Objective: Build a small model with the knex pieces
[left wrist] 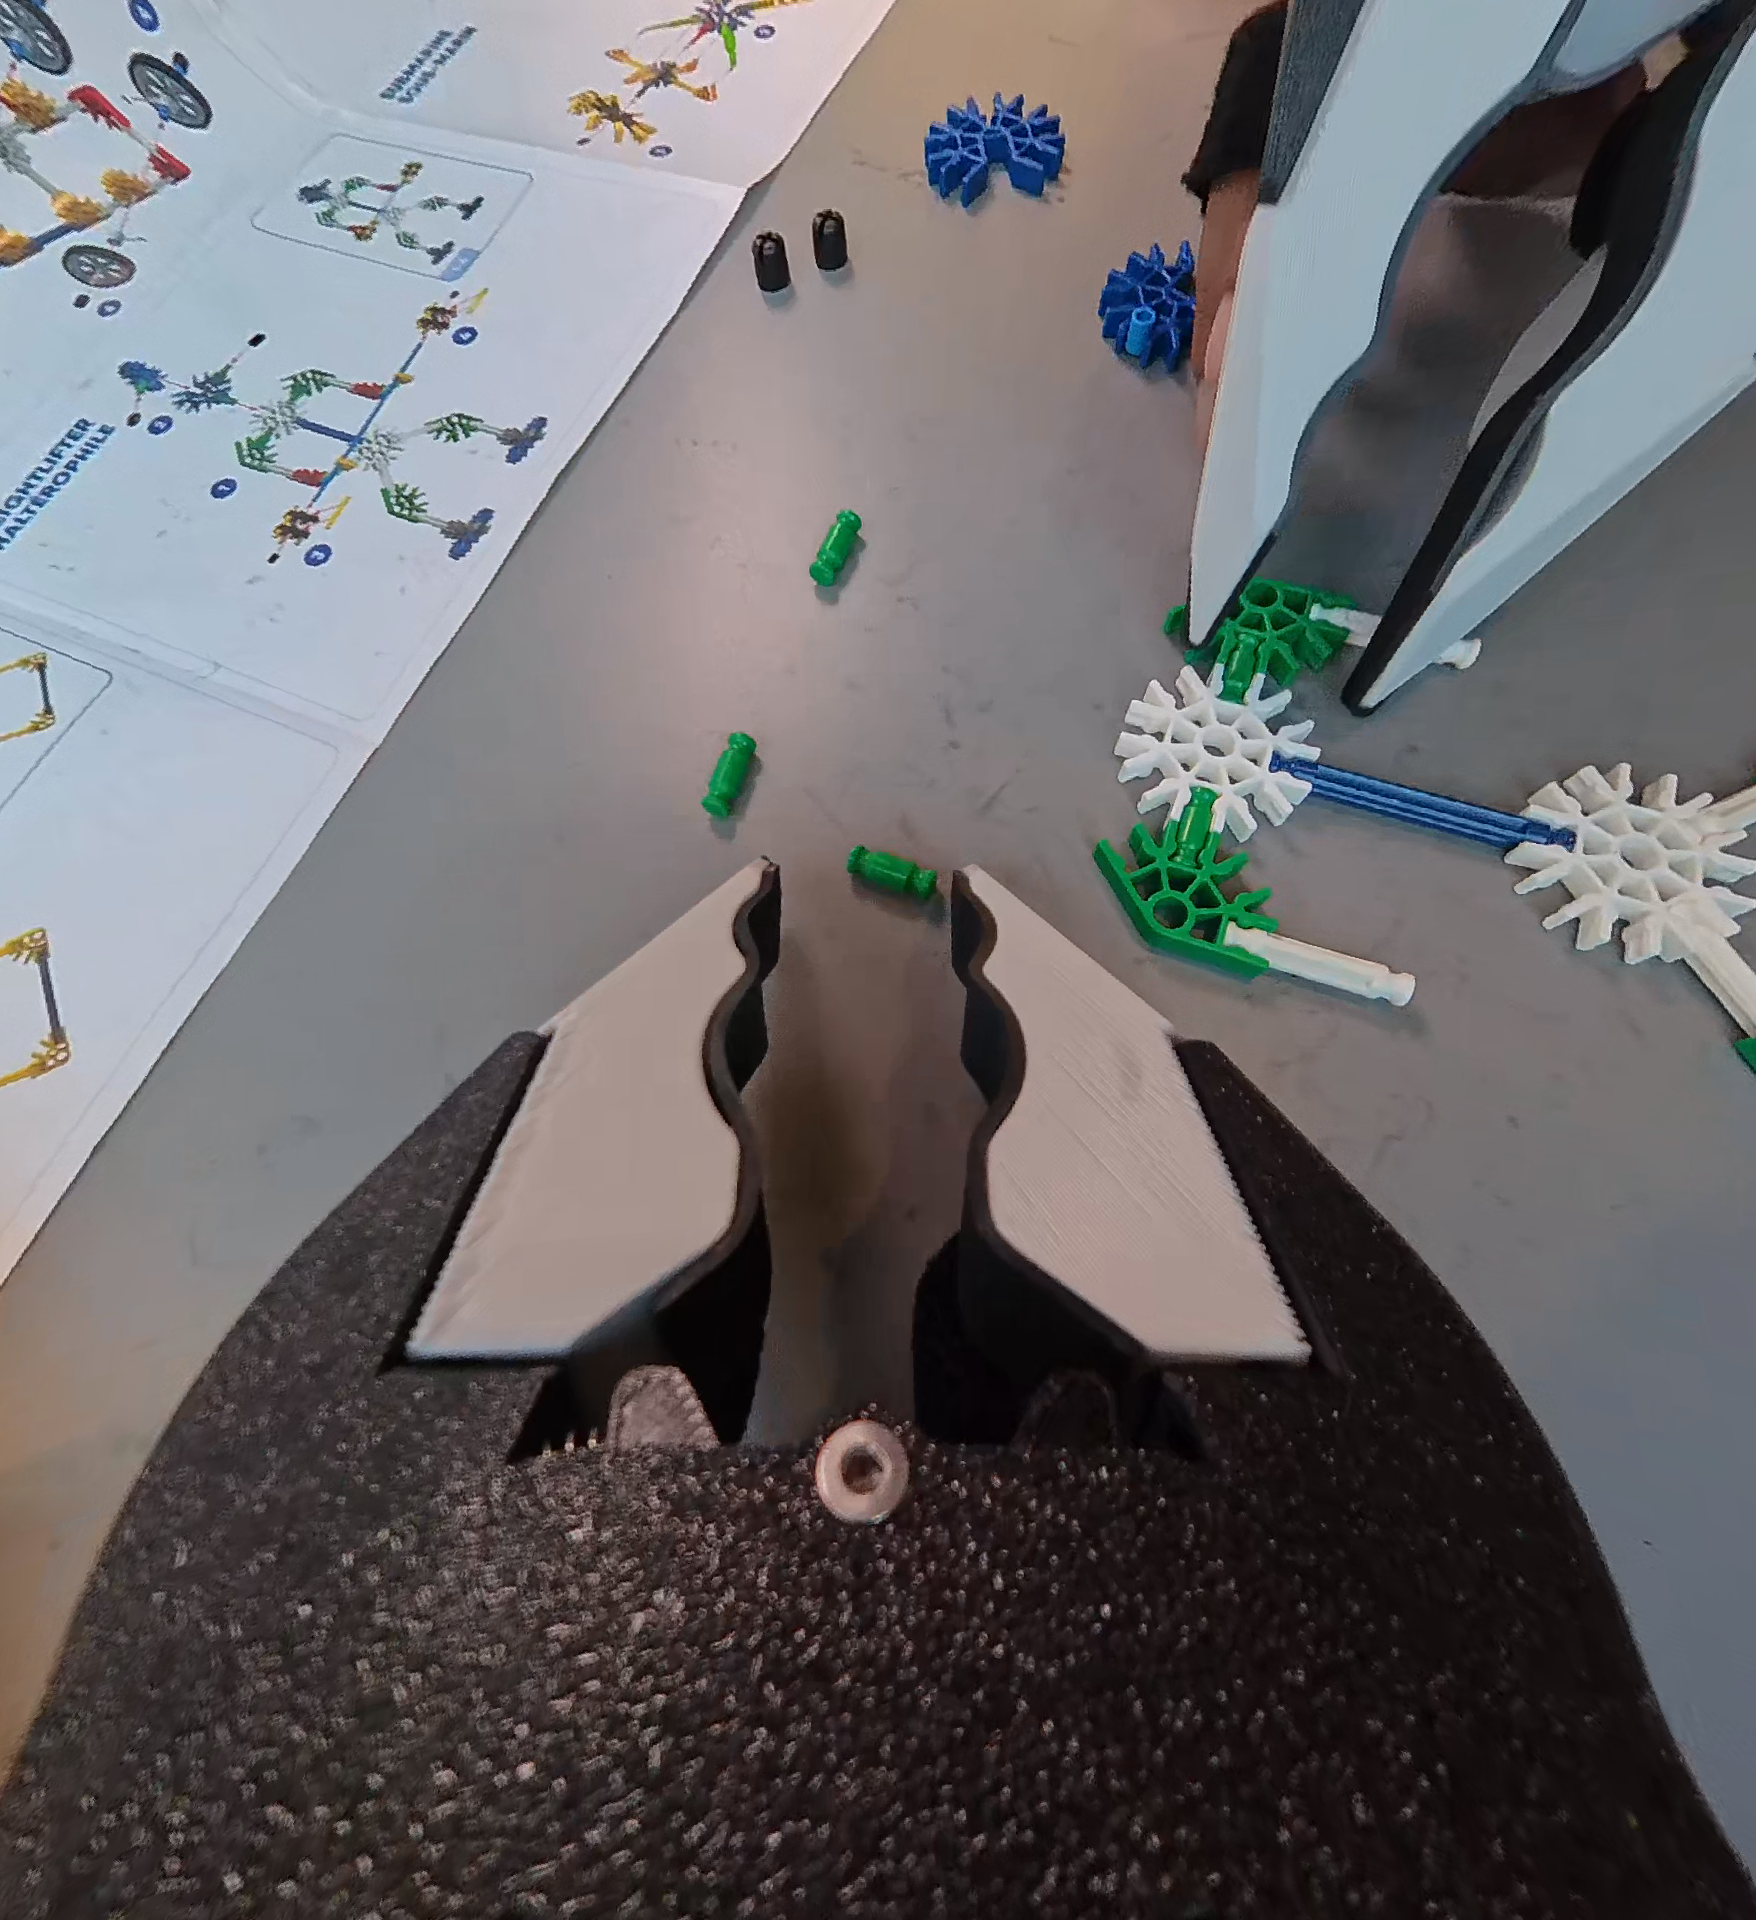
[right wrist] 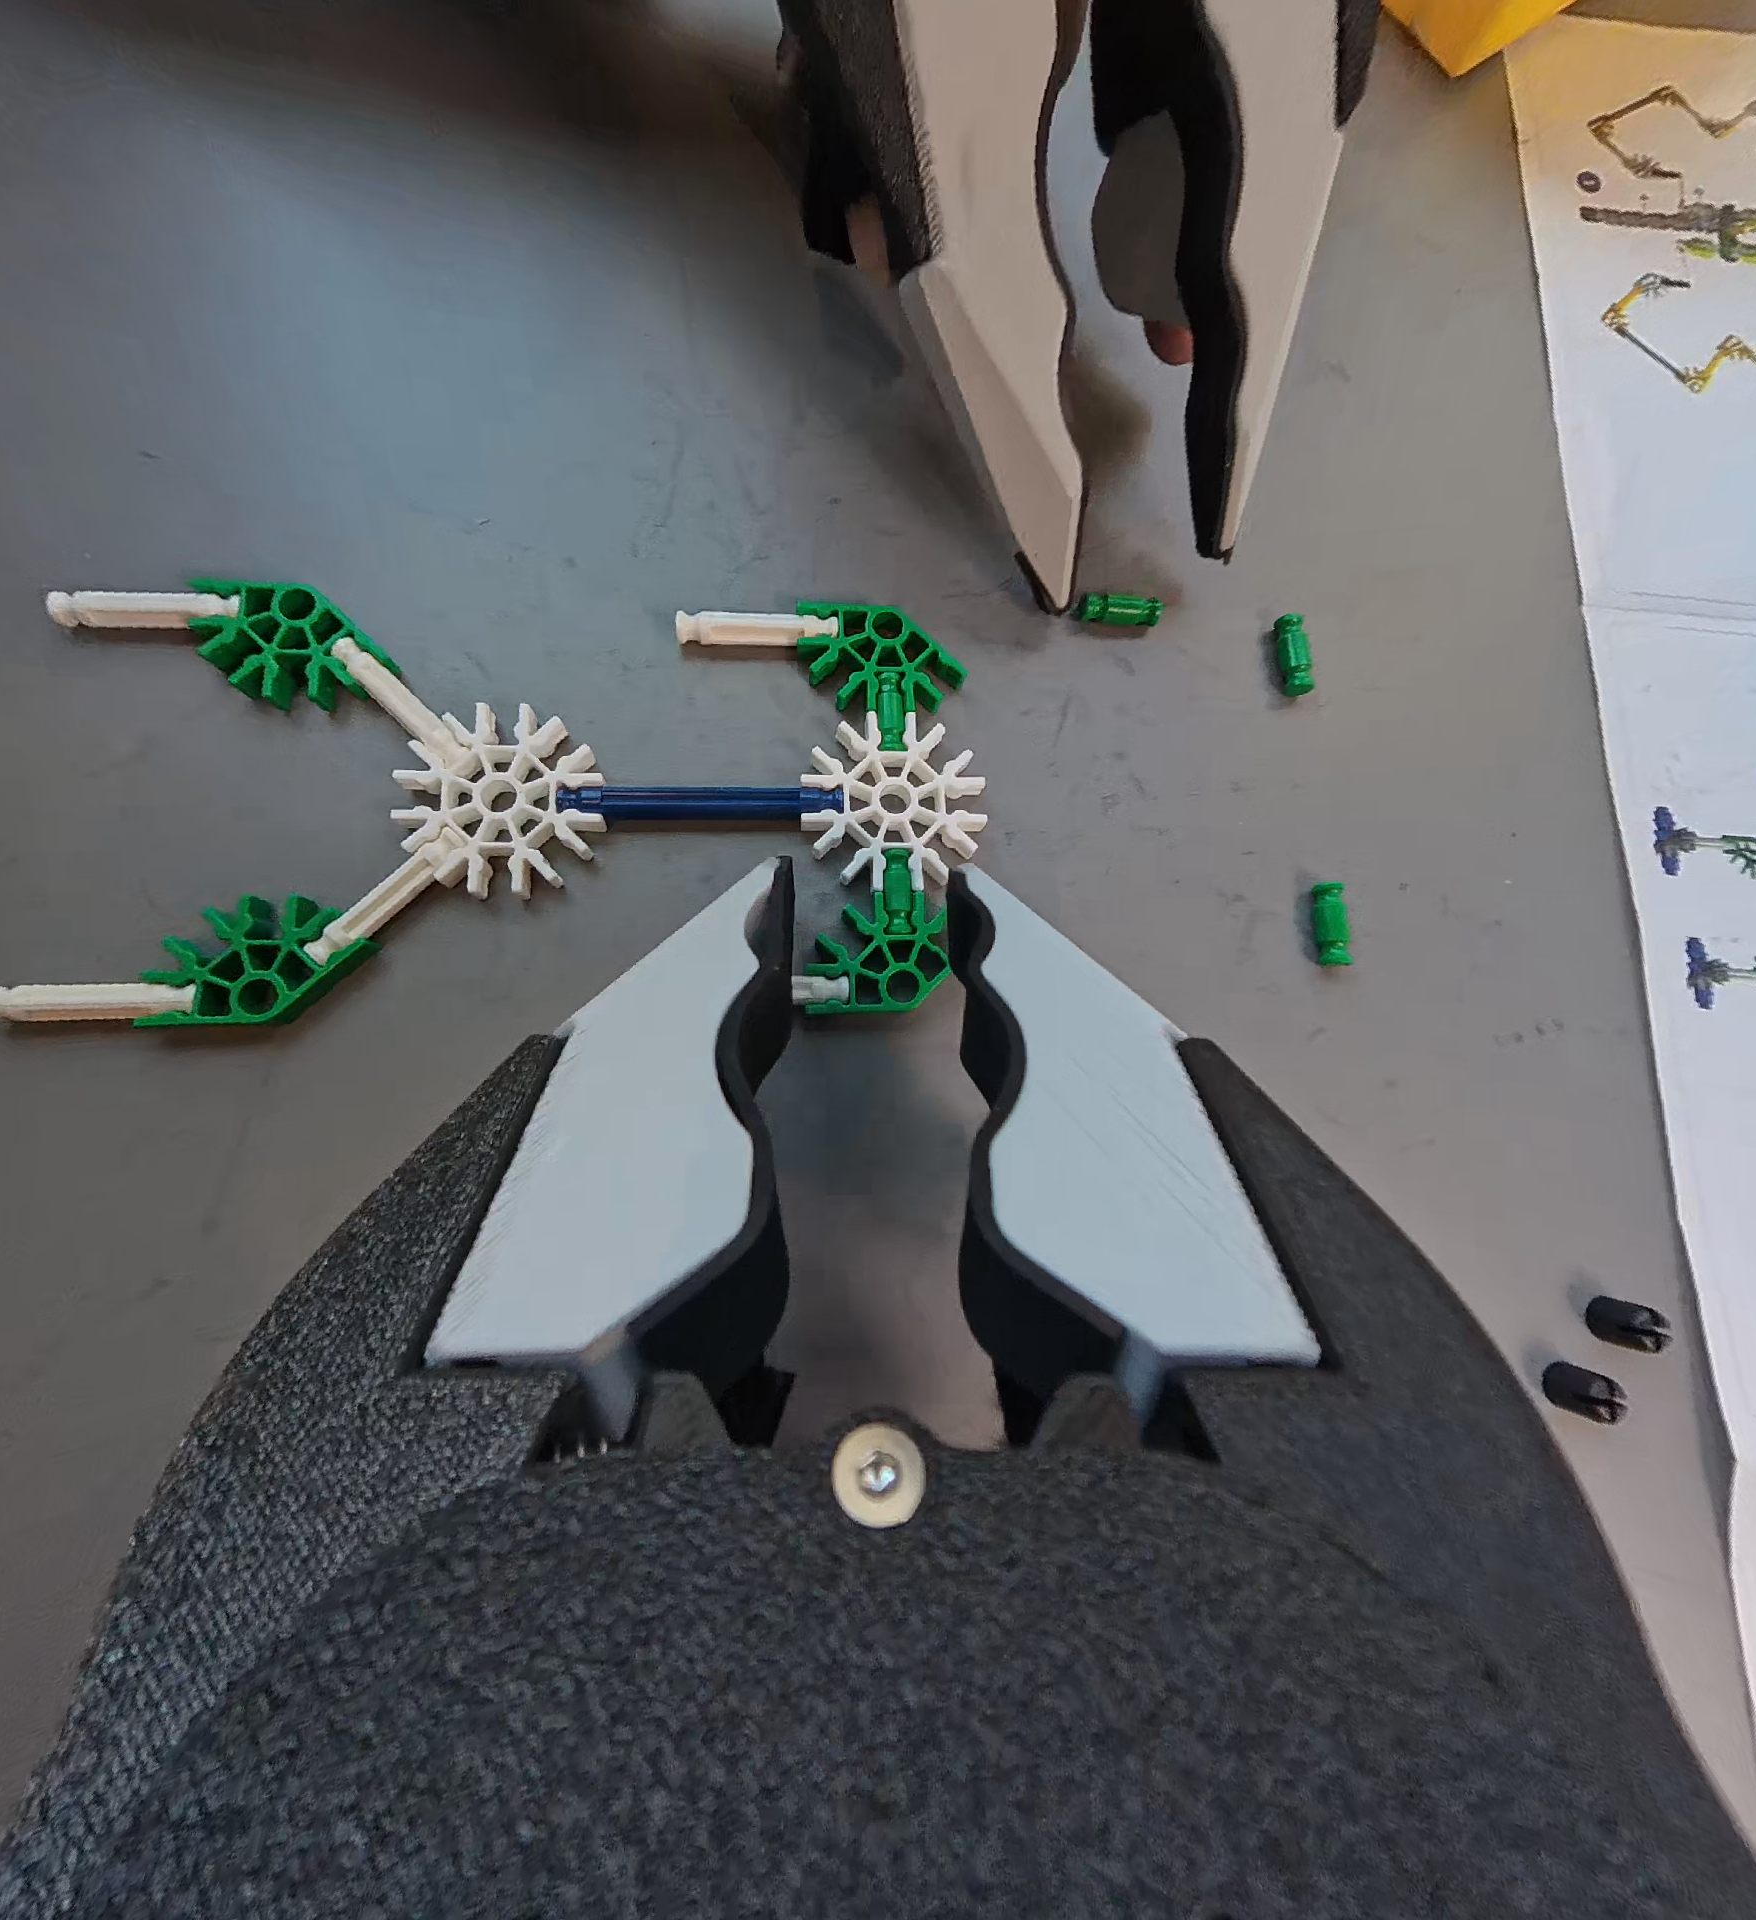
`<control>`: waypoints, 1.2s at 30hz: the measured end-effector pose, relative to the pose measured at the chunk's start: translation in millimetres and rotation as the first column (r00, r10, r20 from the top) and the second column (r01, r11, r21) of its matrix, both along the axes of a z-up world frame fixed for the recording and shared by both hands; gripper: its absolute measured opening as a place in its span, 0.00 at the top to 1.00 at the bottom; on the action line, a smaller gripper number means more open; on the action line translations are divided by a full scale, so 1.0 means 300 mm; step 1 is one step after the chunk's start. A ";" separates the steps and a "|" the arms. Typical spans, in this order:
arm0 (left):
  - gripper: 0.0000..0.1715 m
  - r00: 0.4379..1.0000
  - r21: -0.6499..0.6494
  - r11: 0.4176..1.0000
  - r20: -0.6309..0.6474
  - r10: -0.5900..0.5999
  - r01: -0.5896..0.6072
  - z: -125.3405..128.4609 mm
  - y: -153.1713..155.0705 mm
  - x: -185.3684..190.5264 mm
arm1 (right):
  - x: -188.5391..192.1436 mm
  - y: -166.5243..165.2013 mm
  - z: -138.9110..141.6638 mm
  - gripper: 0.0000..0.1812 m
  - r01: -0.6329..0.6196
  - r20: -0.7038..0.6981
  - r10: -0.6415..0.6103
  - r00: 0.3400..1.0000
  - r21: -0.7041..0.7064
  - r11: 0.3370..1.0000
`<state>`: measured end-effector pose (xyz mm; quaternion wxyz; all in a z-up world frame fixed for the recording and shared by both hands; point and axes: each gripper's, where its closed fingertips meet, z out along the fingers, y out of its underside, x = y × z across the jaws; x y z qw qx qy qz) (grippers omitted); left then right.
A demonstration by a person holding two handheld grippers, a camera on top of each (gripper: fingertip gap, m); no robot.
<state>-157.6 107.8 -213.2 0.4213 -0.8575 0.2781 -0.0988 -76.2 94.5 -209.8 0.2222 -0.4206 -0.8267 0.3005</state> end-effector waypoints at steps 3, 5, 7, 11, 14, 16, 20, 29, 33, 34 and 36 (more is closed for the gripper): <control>0.82 1.000 -0.013 1.000 -0.015 -0.008 0.007 -0.010 -0.003 0.004 | -0.003 0.019 0.052 0.84 0.029 -0.070 -0.034 0.997 -0.068 0.997; 0.82 1.000 -0.016 1.000 -0.012 -0.007 0.007 -0.011 -0.003 0.004 | -0.008 0.049 0.085 0.84 0.061 -0.126 -0.073 0.989 -0.098 0.993; 0.82 1.000 -0.018 1.000 -0.010 -0.009 0.009 -0.011 -0.004 0.005 | -0.015 0.080 0.112 0.85 0.091 -0.177 -0.112 0.978 -0.122 0.988; 0.84 1.000 -0.023 1.000 -0.007 -0.019 0.019 -0.012 -0.007 0.010 | -0.029 0.108 0.143 0.86 0.118 -0.240 -0.151 0.959 -0.146 0.982; 0.86 1.000 -0.036 0.999 0.007 -0.028 0.028 -0.013 -0.009 0.016 | -0.030 0.110 0.138 0.86 0.121 -0.243 -0.148 0.959 -0.121 0.985; 0.88 0.999 -0.049 0.998 0.020 -0.036 0.037 -0.015 -0.010 0.022 | -0.030 0.106 0.133 0.86 0.118 -0.240 -0.143 0.960 -0.115 0.986; 0.95 0.997 -0.061 0.996 0.033 -0.063 0.065 -0.016 -0.016 0.040 | -0.032 0.106 0.120 0.86 0.121 -0.229 -0.144 0.963 -0.111 0.986; 0.97 0.997 -0.055 0.996 0.023 -0.070 0.071 -0.016 -0.019 0.045 | -0.035 0.113 0.106 0.87 0.135 -0.218 -0.155 0.964 -0.101 0.986; 0.97 0.997 -0.055 0.996 0.025 -0.066 0.068 -0.015 -0.018 0.044 | -0.035 0.120 0.097 0.87 0.145 -0.211 -0.160 0.964 -0.085 0.986; 0.97 0.998 -0.056 0.996 0.026 -0.066 0.067 -0.015 -0.018 0.044 | -0.035 0.122 0.096 0.87 0.148 -0.211 -0.162 0.964 -0.080 0.986; 0.97 0.998 -0.056 0.996 0.026 -0.065 0.067 -0.015 -0.018 0.043 | -0.036 0.128 0.096 0.87 0.155 -0.213 -0.168 0.962 -0.077 0.985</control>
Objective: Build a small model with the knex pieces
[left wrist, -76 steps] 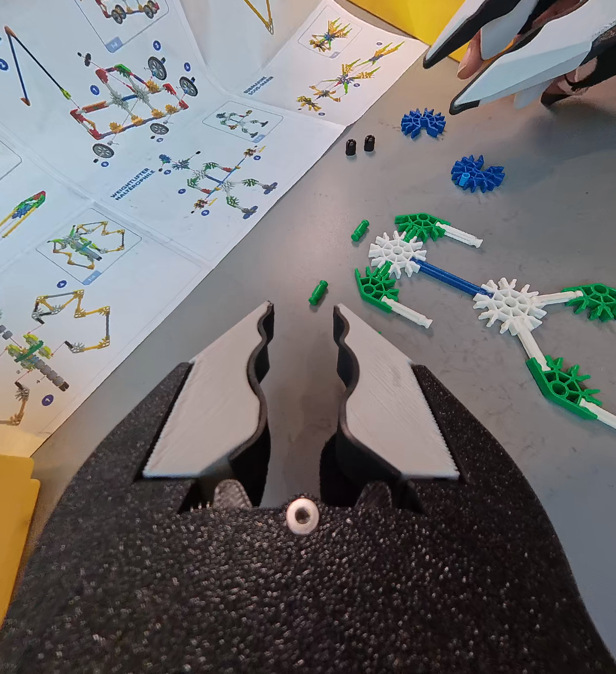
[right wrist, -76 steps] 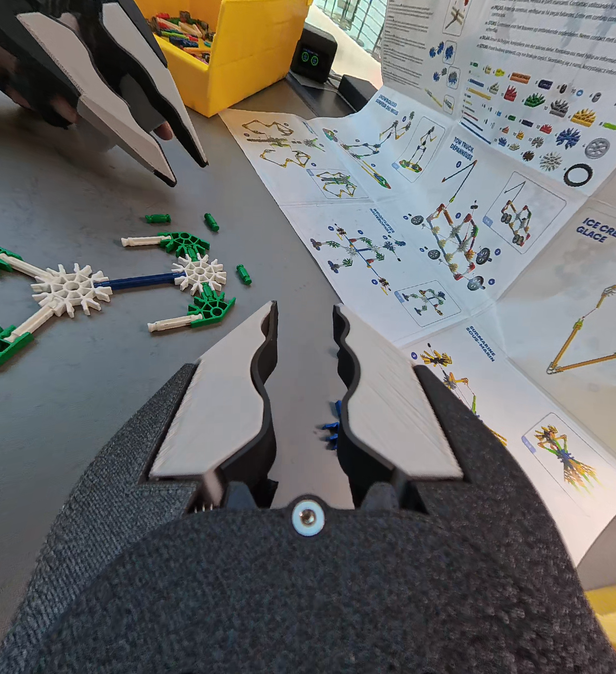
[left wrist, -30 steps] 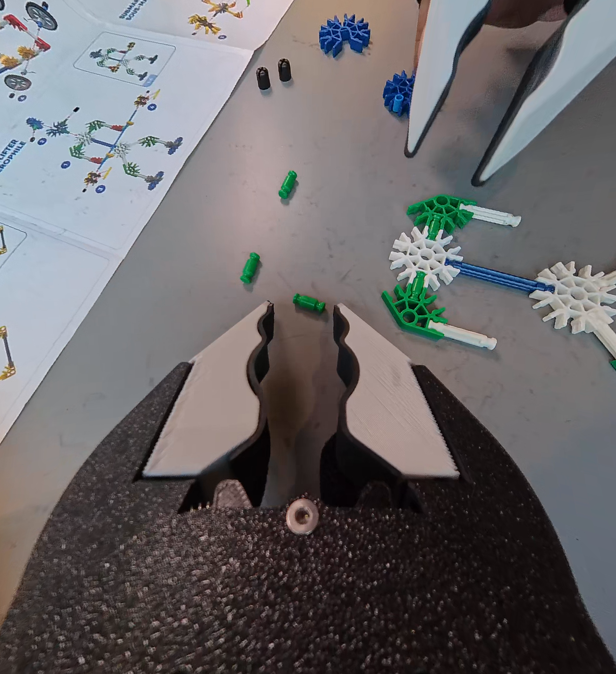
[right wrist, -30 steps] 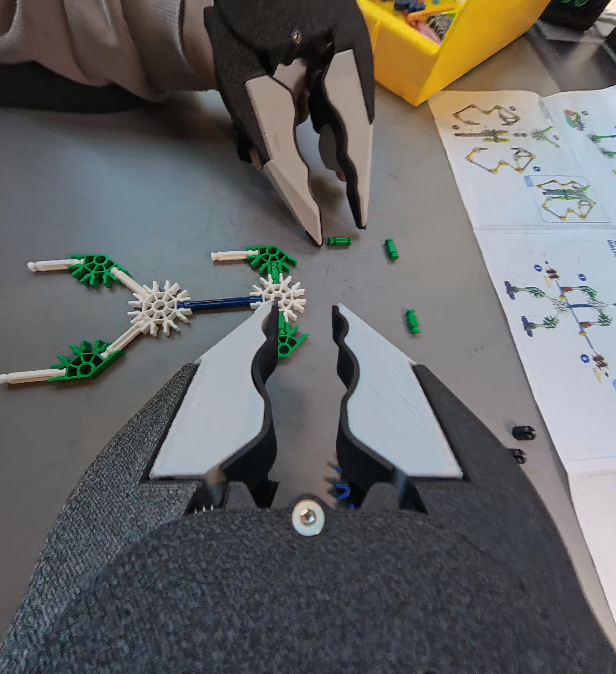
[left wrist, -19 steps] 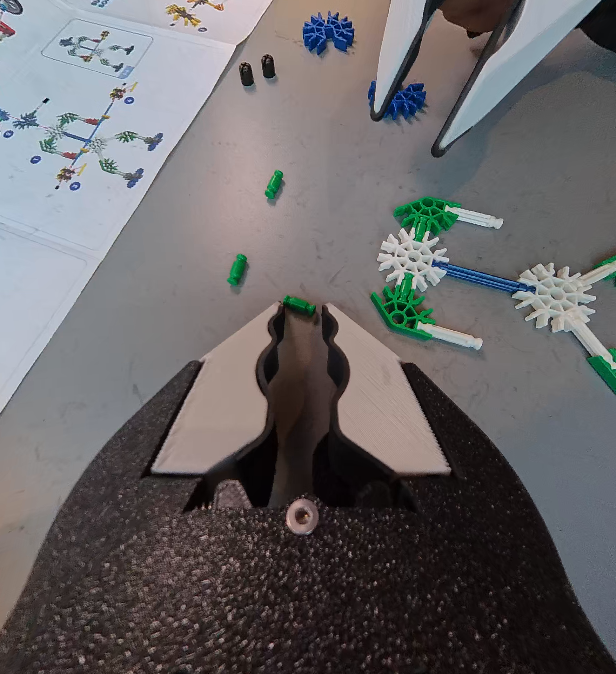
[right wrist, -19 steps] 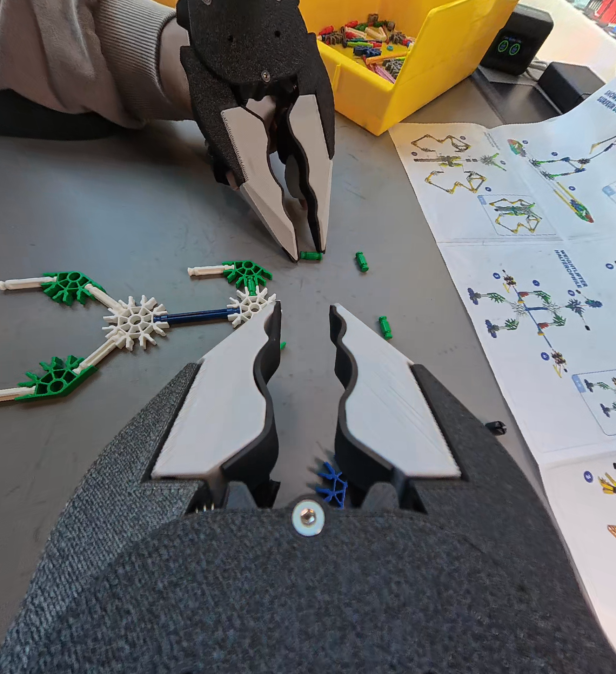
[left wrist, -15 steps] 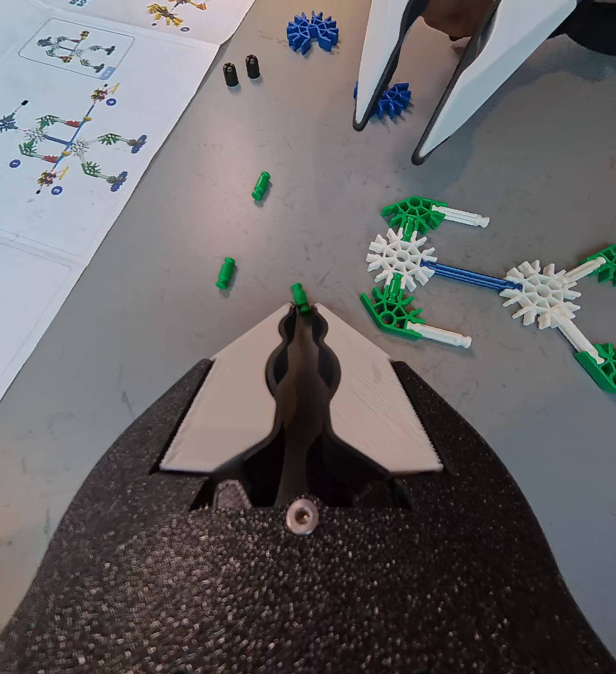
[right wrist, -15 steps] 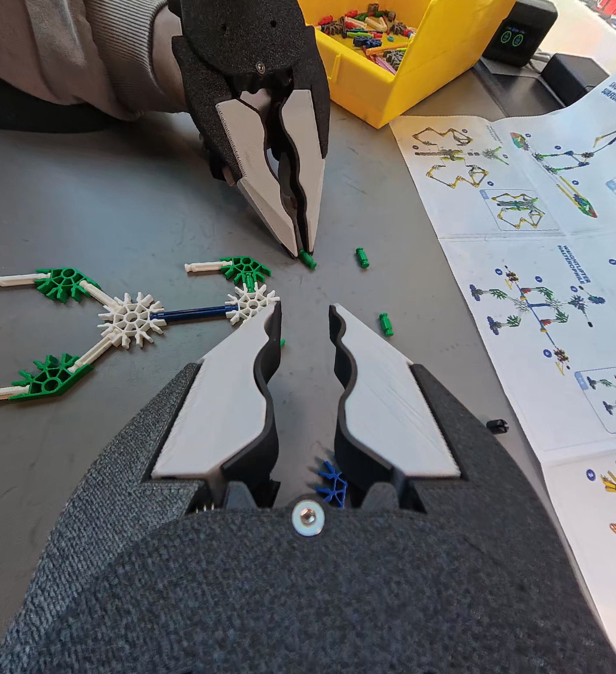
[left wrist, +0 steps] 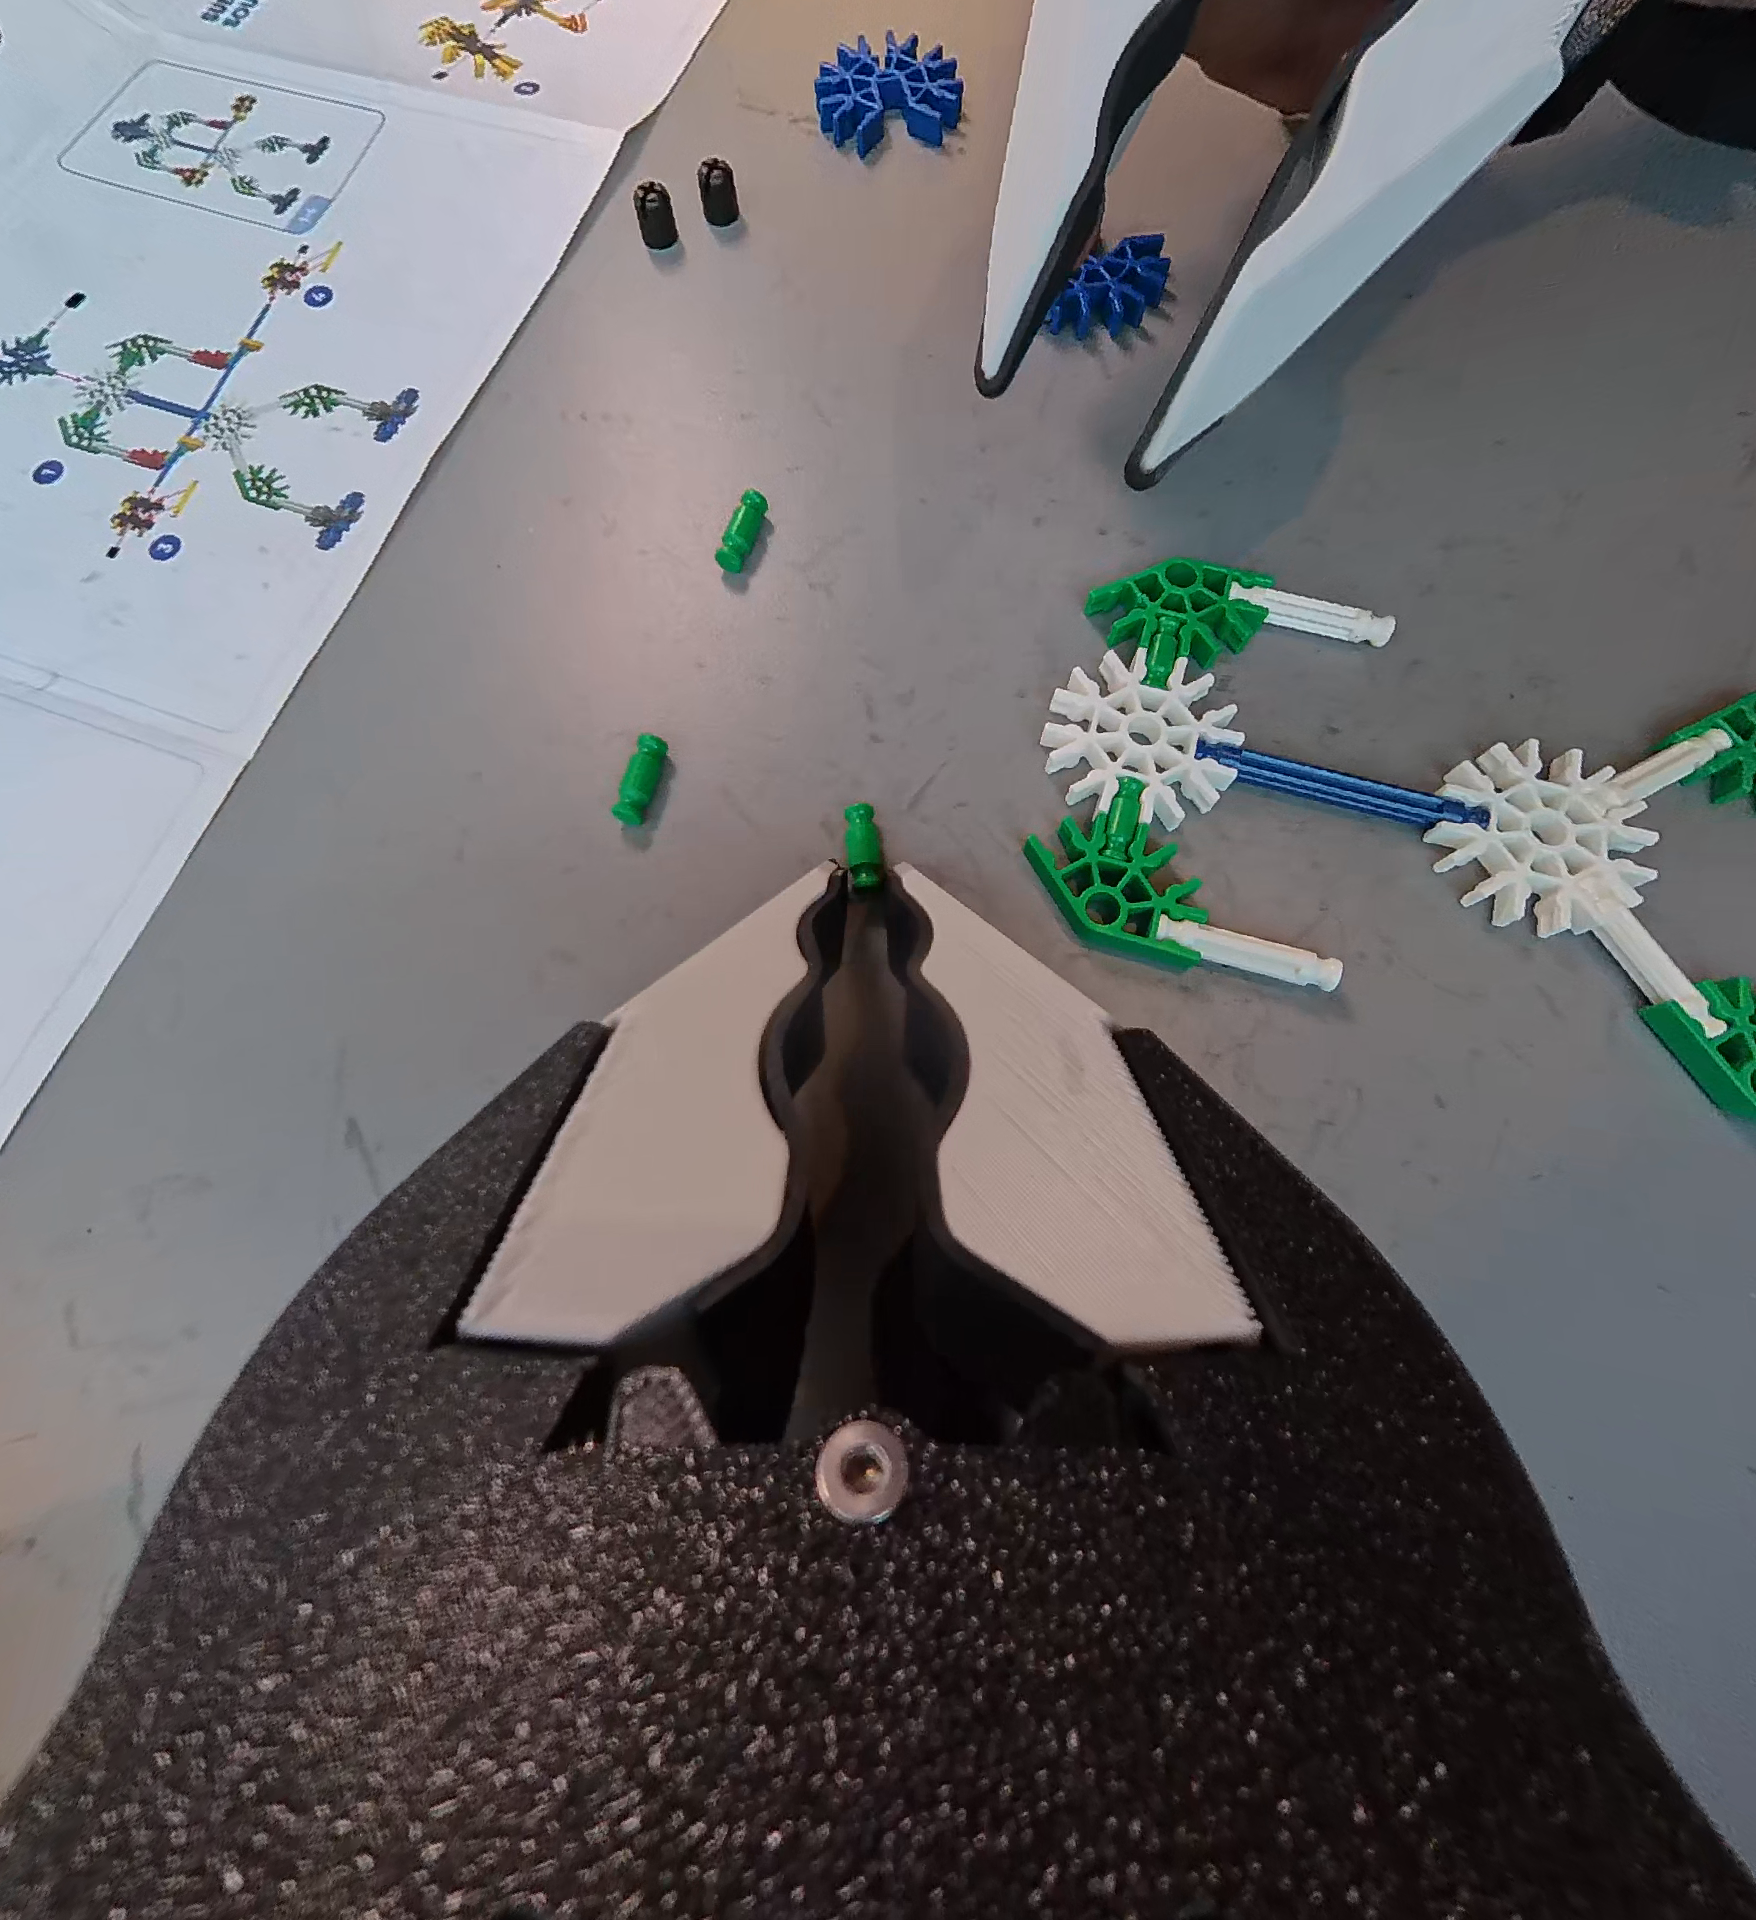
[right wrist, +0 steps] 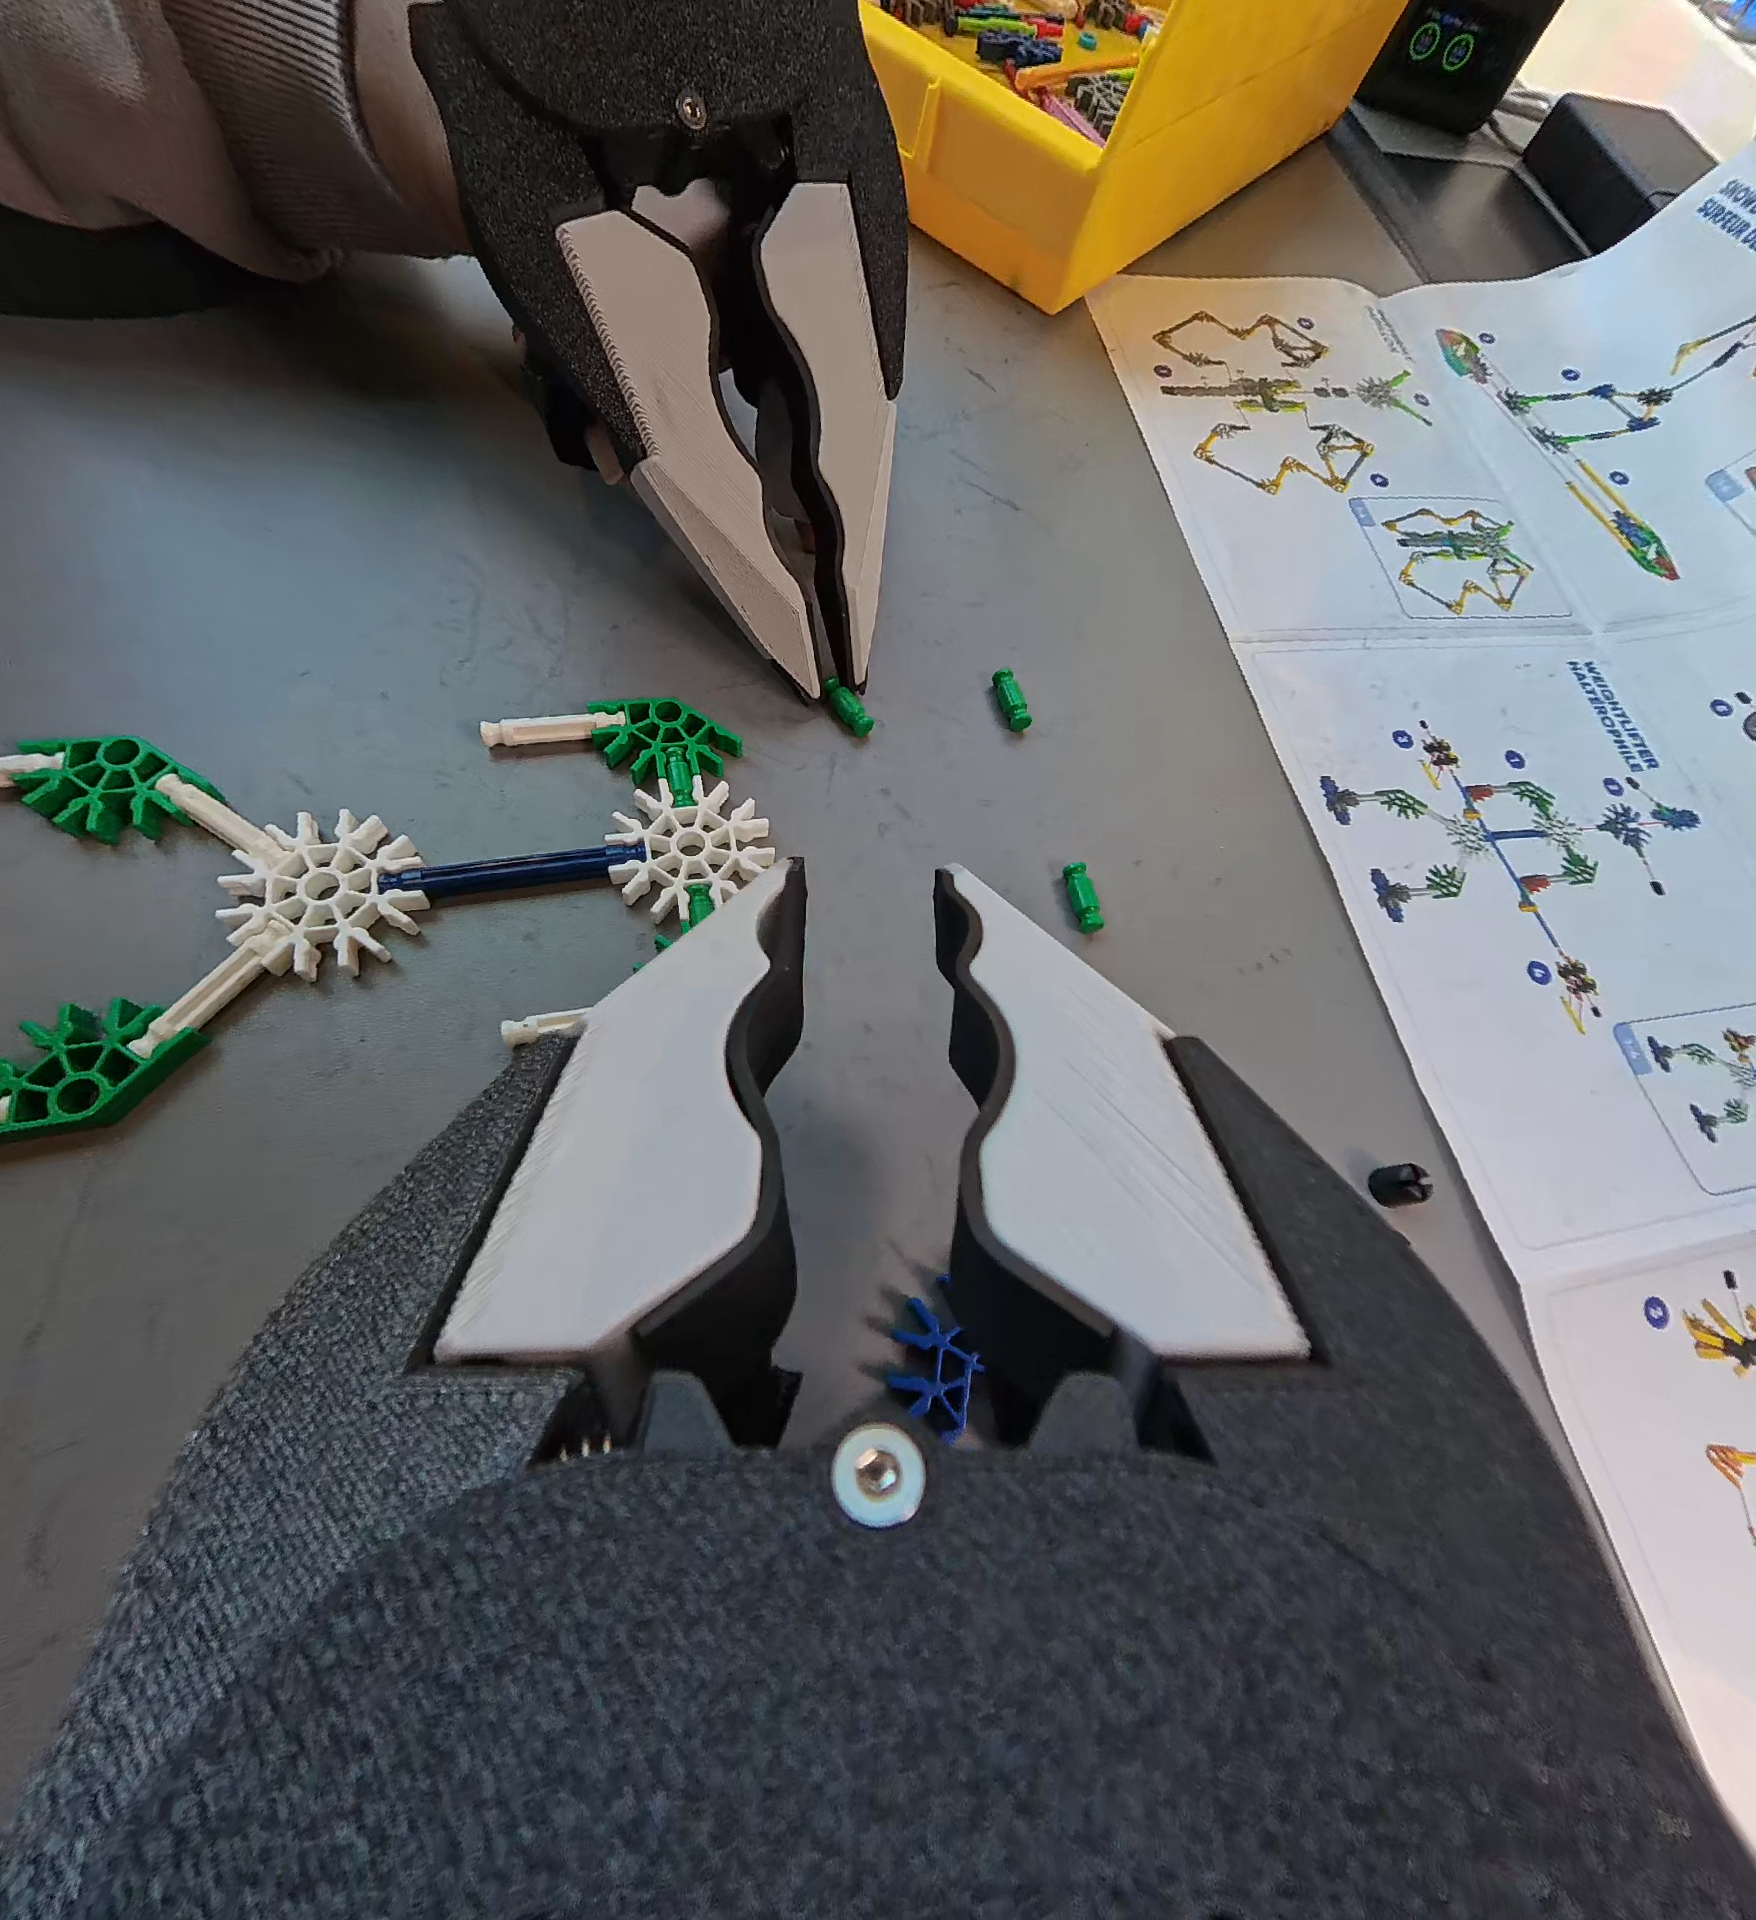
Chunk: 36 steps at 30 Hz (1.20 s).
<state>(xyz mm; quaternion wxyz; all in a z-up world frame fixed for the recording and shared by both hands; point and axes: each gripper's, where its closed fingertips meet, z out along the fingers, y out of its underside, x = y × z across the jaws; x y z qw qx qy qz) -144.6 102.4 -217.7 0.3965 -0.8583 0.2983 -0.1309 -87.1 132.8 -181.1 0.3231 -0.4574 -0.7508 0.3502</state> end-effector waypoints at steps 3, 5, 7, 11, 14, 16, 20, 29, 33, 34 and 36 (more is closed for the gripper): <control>0.97 1.000 0.001 1.000 -0.001 -0.003 0.003 0.000 -0.001 0.002 | -0.001 0.008 -0.003 0.87 0.011 0.002 -0.011 1.000 0.005 1.000; 0.97 1.000 0.004 1.000 -0.004 -0.003 0.003 0.001 -0.001 0.002 | -0.002 0.008 -0.002 0.87 0.011 0.000 -0.011 1.000 0.003 1.000; 0.98 1.000 0.005 1.000 -0.003 -0.004 0.004 0.001 -0.001 0.002 | -0.003 0.005 -0.001 0.87 0.010 -0.003 -0.010 1.000 0.004 1.000; 0.98 1.000 0.044 0.999 0.011 -0.010 0.010 0.024 0.003 0.009 | -0.005 -0.009 0.006 0.87 -0.001 -0.014 0.001 1.000 0.001 1.000; 0.98 0.994 0.139 0.989 0.083 -0.066 0.054 0.094 -0.002 0.064 | -0.012 -0.034 0.029 0.87 -0.015 -0.040 0.013 0.999 -0.044 0.999; 0.98 0.989 0.220 0.972 0.106 -0.104 0.078 0.144 -0.006 0.104 | -0.021 -0.056 0.059 0.87 -0.023 -0.074 0.015 0.997 -0.113 0.993; 0.98 0.983 0.318 0.945 0.133 -0.128 0.080 0.207 -0.006 0.163 | -0.034 -0.089 0.119 0.87 -0.037 -0.121 0.002 0.993 -0.286 0.958; 0.98 0.973 0.360 0.932 0.191 -0.126 0.050 0.249 -0.007 0.173 | -0.037 -0.094 0.137 0.97 -0.038 -0.117 -0.010 0.993 -0.404 0.914; 0.98 0.968 0.356 0.933 0.213 -0.132 0.049 0.256 -0.010 0.173 | -0.037 -0.100 0.131 0.95 -0.040 -0.100 -0.003 0.995 -0.423 0.905; 0.98 0.968 0.357 0.933 0.214 -0.132 0.049 0.256 -0.011 0.173 | -0.036 -0.102 0.132 0.95 -0.043 -0.097 0.001 0.995 -0.432 0.901; 0.98 0.968 0.355 0.933 0.211 -0.138 0.055 0.254 -0.014 0.177 | -0.034 -0.107 0.135 0.97 -0.050 -0.096 0.007 0.995 -0.452 0.891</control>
